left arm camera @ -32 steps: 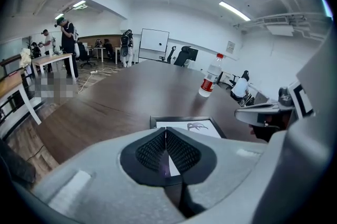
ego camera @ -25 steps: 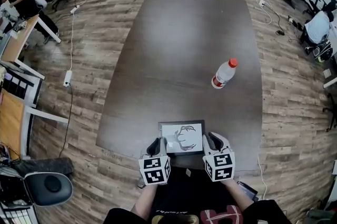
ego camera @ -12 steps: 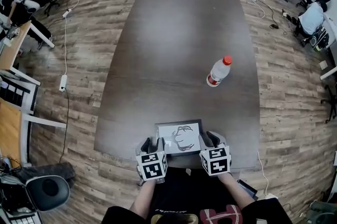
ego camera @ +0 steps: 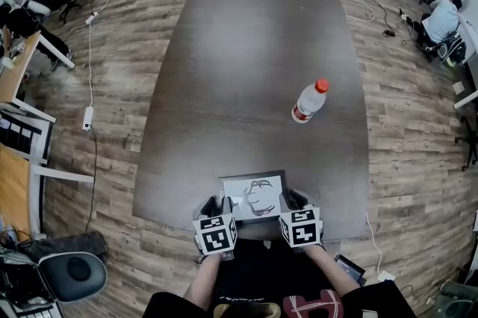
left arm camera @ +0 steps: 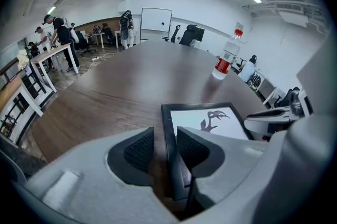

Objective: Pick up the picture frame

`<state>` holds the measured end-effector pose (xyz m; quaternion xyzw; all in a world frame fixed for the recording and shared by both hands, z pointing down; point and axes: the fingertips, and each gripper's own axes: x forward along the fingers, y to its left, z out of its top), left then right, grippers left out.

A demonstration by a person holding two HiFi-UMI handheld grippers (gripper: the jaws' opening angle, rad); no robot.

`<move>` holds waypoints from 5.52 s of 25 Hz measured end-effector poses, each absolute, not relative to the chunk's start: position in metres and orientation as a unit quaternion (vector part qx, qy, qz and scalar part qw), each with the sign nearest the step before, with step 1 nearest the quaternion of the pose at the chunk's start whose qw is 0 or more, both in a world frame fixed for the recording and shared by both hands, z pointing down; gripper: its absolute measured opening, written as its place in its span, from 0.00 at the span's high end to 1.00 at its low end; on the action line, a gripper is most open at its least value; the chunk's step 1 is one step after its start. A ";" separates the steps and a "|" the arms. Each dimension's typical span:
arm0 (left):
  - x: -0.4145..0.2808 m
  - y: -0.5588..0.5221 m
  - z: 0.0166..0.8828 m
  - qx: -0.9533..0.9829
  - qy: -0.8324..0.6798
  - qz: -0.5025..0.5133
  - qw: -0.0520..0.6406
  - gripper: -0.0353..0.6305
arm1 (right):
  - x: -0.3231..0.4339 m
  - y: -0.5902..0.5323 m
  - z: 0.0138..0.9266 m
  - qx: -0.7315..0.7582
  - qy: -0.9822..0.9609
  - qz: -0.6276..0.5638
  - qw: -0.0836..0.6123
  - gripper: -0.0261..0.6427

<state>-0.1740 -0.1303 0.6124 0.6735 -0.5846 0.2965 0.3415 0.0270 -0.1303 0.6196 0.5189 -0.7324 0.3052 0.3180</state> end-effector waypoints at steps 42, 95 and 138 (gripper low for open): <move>-0.161 -0.124 0.632 0.659 -0.545 0.302 0.422 0.79 | 0.022 -0.128 0.639 0.506 -0.711 0.364 0.324 0.81; -0.143 -0.135 0.588 0.702 -0.558 0.277 0.346 0.84 | 0.045 -0.132 0.599 0.539 -0.723 0.340 0.267 0.84; -0.123 -0.175 0.477 0.763 -0.582 0.175 0.219 0.84 | 0.066 -0.165 0.490 0.623 -0.737 0.216 0.148 0.85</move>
